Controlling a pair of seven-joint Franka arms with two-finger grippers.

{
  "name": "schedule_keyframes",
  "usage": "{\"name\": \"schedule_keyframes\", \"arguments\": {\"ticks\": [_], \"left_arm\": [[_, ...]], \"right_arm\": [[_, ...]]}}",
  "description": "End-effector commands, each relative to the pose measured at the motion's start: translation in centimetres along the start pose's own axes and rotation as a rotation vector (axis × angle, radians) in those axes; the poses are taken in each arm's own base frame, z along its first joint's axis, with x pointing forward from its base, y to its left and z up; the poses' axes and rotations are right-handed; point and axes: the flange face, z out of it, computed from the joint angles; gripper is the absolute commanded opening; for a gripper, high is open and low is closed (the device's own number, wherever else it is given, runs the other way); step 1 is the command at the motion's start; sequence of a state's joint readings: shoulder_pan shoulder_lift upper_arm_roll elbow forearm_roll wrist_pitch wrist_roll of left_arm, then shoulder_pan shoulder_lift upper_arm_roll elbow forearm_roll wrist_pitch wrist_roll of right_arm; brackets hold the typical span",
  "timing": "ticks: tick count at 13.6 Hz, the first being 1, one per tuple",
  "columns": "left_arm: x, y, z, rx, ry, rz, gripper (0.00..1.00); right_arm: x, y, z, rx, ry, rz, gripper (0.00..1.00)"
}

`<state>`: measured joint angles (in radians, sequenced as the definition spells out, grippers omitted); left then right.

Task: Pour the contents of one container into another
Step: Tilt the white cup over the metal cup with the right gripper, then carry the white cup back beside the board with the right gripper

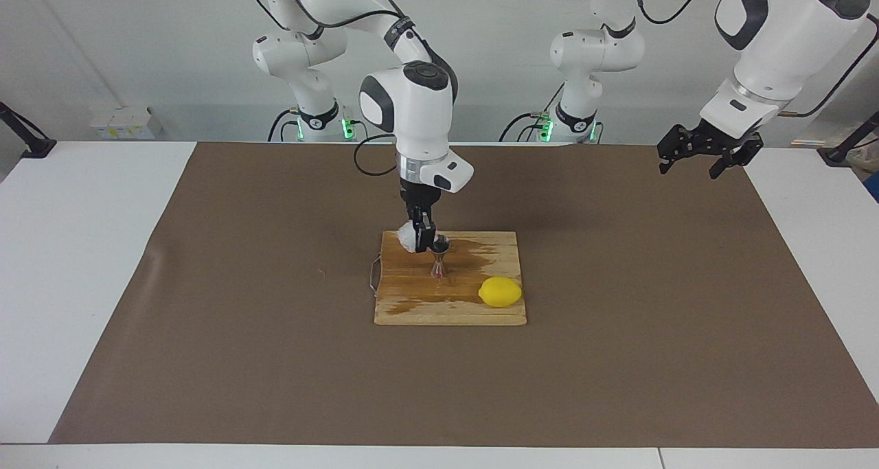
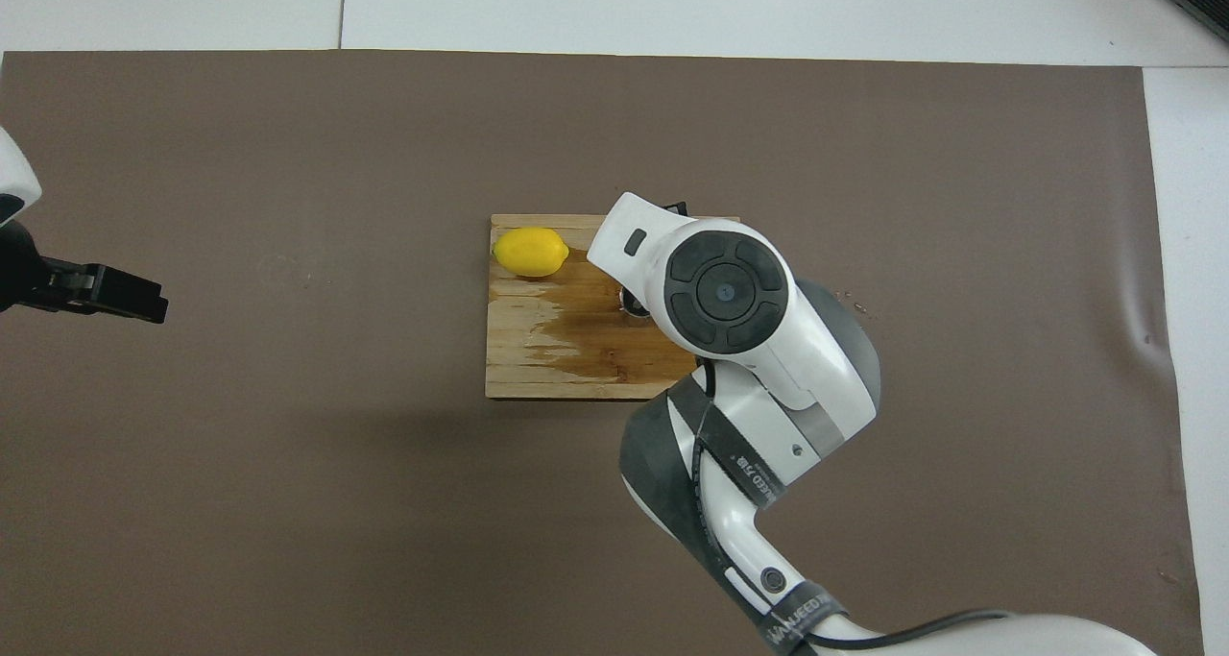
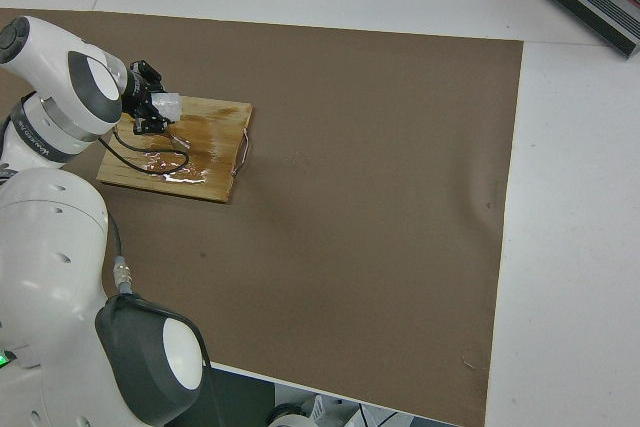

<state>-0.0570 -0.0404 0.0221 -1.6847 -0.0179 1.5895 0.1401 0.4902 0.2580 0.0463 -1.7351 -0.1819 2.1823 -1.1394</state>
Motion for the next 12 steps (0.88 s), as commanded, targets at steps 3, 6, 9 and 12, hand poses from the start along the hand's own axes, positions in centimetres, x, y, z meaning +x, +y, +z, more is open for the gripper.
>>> {"name": "schedule_keyframes", "arguments": {"ticks": [3, 6, 9, 12], "left_arm": [[-0.7, -0.1, -0.2, 0.017, 0.005, 0.005, 1.0], [-0.7, -0.2, -0.2, 0.017, 0.005, 0.003, 1.0], [-0.7, -0.2, -0.2, 0.017, 0.005, 0.003, 1.0], [-0.7, -0.1, -0.2, 0.017, 0.005, 0.005, 1.0]], "right_arm": [[-3.1, 0.5, -0.2, -0.008, 0.171, 0.081, 0.01], [-7.2, 1.5, 0.0, 0.007, 0.303, 0.122, 0.01], [-14.4, 1.2, 1.8, 0.005, 0.46, 0.158, 0.01], [-22.3, -1.7, 4.9, -0.024, 0.621, 0.218, 0.01]]}}
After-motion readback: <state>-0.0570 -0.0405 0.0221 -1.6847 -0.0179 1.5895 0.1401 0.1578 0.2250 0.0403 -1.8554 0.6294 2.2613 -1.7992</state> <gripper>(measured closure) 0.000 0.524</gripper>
